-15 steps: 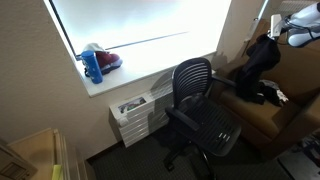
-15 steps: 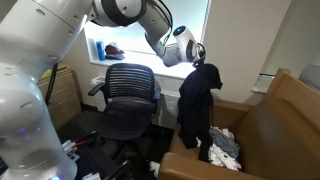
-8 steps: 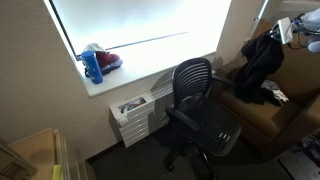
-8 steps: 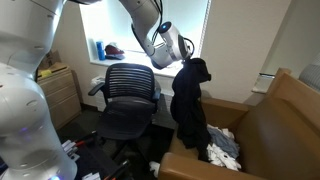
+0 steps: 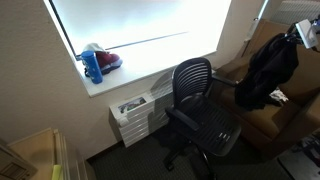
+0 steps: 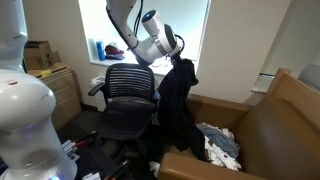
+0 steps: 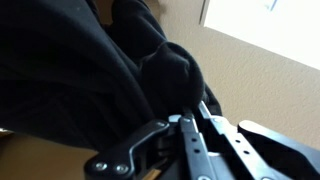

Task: Remove the black hood from the couch and put it on the chair

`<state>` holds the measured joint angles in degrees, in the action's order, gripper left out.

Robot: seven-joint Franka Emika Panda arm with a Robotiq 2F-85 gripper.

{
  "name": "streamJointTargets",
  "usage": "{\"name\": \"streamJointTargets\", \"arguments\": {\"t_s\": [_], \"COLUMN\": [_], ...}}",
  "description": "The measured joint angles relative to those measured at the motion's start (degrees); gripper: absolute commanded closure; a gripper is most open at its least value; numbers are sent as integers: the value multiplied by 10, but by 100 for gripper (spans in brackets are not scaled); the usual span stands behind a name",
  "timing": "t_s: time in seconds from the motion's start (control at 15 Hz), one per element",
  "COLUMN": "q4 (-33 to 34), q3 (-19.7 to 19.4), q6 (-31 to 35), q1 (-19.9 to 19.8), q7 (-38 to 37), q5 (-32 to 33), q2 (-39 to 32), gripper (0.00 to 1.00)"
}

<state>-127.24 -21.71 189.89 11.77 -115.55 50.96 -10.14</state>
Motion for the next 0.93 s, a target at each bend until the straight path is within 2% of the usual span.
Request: {"name": "streamJointTargets", "arguments": {"t_s": [0.2, 0.27, 0.53, 0.73, 0.93], "q4": [-10, -10, -1, 29, 41], "q3": [-1, -1, -7, -22, -14], "q6": [-5, -5, -28, -55, -87], "q1": [2, 2, 14, 81, 140], "q7": [0, 0, 3, -3, -17], "q5": [0, 0, 11, 69, 147], "q2": [7, 7, 3, 32, 90], "gripper": [90, 98, 98, 98, 98]}}
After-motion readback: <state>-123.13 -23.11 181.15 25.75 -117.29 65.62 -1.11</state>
